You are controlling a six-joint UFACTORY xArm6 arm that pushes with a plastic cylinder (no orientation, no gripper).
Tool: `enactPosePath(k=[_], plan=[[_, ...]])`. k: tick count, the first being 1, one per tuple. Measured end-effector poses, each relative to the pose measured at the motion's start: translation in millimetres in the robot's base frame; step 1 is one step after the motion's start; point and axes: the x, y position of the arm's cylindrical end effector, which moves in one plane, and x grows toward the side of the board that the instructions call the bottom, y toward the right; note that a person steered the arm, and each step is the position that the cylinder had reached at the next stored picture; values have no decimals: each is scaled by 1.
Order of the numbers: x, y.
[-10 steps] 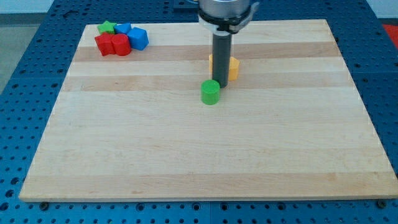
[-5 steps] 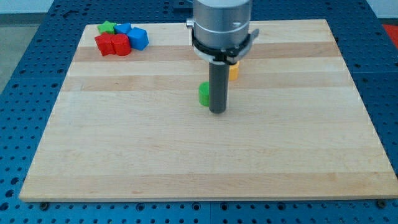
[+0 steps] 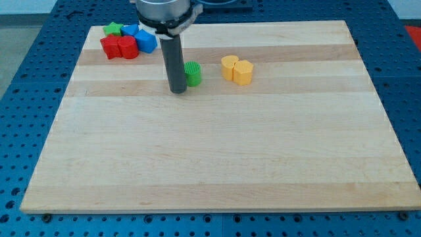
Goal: Slide the green circle to the blue cube
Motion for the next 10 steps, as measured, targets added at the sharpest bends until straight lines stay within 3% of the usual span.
enactPosePath(k=[1,2,3,4,10], plan=[[-18,12],[12,31],[8,57],[-18,65],[-63,14]])
